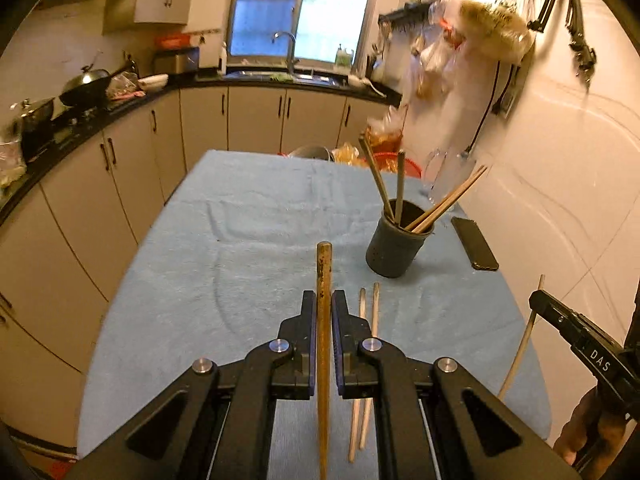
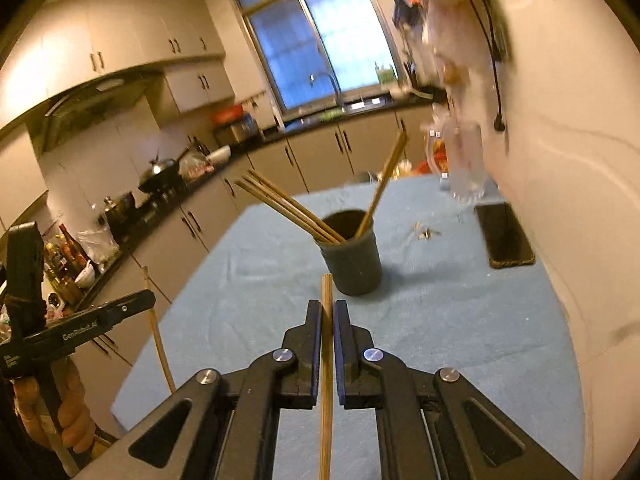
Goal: Organize utensils
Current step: 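Lift both held chopsticks upright and carry them over the cup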
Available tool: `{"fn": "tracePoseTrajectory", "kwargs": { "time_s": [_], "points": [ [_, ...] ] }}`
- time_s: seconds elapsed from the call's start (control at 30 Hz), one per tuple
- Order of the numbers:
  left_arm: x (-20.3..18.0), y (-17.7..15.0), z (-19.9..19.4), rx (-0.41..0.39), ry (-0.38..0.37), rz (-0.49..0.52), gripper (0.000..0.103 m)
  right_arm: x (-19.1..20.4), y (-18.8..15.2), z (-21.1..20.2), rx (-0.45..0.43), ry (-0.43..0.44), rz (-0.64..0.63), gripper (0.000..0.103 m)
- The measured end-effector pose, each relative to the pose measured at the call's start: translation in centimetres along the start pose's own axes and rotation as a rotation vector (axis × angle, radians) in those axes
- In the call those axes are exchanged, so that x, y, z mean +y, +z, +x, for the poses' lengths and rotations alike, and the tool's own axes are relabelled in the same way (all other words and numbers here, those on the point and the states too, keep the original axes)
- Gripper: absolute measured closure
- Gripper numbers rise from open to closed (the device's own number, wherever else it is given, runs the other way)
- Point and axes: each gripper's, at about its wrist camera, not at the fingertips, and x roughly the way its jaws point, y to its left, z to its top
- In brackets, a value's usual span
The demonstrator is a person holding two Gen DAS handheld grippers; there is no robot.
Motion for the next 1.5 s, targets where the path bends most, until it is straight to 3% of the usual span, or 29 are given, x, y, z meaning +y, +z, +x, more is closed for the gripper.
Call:
{"fn": "tracePoseTrajectory", "kwargs": {
  "time_s": [0.63,0.77,1.03,1.33,1.5],
  "points": [
    [0.0,-2.6,-5.2,-0.096,-0.015,-0.019,0.096,2.6,-2.0,-7.4,-0.149,0.024,-0.018,0.096],
    [0.0,-2.1,-6.4,-0.122,-0.031,-0.030,0.096,2.5,-1.7,-8.3,-0.175,0.029,-0.012,0.096],
    [-1.7,0.3,-9.0,-0.228,0.015,0.024,0.096,2.2,-0.3,-10.3,-0.246,0.037,-0.006,0.096],
    [-3.3,3.0,-9.5,-0.279,0.004,0.043,0.096,1.6,2.6,-11.4,-0.299,0.045,0.008,0.096],
    [-3.9,4.0,-9.4,-0.302,0.036,0.058,0.096,1.2,4.6,-11.7,-0.328,0.041,0.013,0.096]
  ]
}}
